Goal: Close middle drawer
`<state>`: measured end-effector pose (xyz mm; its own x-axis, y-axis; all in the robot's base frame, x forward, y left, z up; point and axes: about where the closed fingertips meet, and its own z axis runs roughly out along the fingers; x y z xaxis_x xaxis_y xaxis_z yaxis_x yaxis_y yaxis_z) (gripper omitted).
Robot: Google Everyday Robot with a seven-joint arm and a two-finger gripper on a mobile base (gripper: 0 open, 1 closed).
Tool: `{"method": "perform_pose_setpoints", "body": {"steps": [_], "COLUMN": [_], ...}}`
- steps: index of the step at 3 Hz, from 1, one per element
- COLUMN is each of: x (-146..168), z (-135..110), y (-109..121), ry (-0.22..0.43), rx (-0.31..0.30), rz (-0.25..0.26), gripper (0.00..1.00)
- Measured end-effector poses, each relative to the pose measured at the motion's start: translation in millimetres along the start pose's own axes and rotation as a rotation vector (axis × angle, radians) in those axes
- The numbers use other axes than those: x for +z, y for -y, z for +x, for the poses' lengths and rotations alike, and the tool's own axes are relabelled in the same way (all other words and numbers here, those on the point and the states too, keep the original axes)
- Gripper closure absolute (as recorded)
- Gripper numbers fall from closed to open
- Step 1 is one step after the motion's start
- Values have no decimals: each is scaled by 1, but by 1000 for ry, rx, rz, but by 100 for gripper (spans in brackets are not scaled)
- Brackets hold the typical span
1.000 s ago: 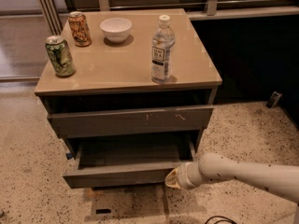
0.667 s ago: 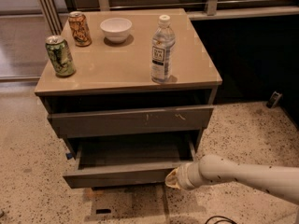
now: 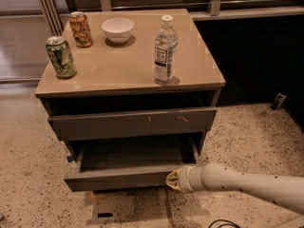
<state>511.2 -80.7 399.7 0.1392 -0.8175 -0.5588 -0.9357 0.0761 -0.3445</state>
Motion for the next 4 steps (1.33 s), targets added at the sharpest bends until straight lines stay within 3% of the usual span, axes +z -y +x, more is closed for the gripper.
{"method": "perform_pose_setpoints", "body": {"steps": [2, 4], "x": [17, 43], "z": [0, 5], "y": [34, 74], "ry": [4, -9], "rx": [-54, -71], "rz": [101, 124], "gripper": [100, 100]}}
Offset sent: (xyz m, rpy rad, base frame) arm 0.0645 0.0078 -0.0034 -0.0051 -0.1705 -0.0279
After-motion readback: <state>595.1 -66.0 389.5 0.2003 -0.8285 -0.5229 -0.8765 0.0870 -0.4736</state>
